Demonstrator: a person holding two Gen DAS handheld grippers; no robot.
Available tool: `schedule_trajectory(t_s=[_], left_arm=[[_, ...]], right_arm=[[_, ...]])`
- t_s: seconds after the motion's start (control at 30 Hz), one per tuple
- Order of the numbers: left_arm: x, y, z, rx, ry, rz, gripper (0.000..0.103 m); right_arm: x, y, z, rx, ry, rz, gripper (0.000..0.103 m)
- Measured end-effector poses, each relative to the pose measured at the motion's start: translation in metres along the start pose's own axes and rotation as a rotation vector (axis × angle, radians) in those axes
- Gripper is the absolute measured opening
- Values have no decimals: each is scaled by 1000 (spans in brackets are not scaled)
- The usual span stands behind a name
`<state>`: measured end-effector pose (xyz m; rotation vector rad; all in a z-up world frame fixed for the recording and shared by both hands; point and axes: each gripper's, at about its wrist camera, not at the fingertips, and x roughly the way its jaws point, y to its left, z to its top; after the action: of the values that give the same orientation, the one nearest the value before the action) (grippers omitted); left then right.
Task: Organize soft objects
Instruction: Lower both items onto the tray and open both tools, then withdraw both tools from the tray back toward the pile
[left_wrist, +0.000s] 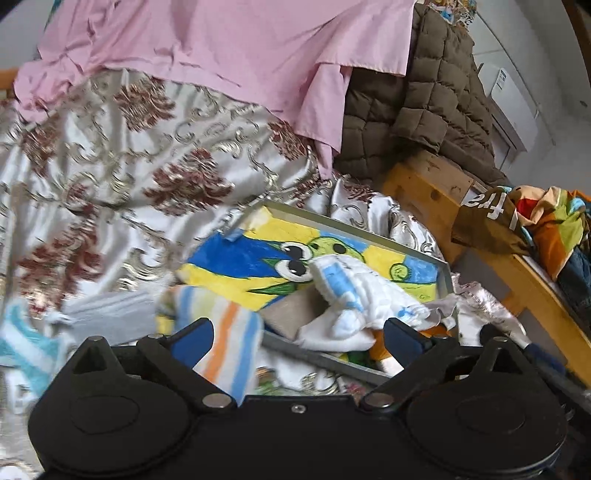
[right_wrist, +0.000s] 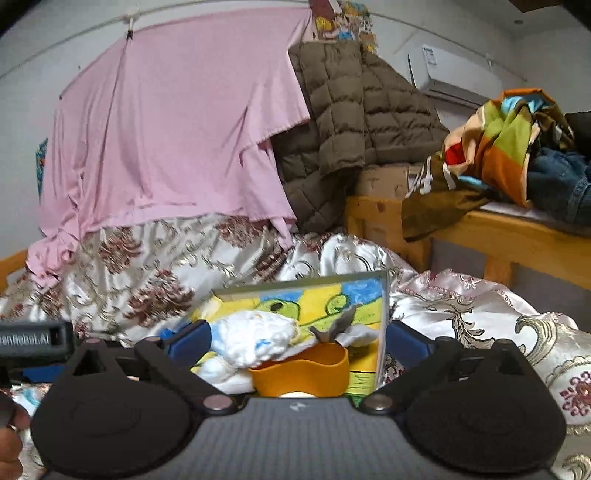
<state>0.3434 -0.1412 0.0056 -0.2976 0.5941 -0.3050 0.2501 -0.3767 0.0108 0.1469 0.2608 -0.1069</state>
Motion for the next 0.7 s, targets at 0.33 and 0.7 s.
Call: schedule_trajectory(t_s=[0.33, 0.7], left_arm=[[-64, 20, -20, 14, -45, 40, 102], [-120, 36, -50, 98, -69, 94, 102]], right_arm=[[-56, 22, -3, -16, -50, 32, 103], [-107, 55, -32, -47, -32, 66, 103]])
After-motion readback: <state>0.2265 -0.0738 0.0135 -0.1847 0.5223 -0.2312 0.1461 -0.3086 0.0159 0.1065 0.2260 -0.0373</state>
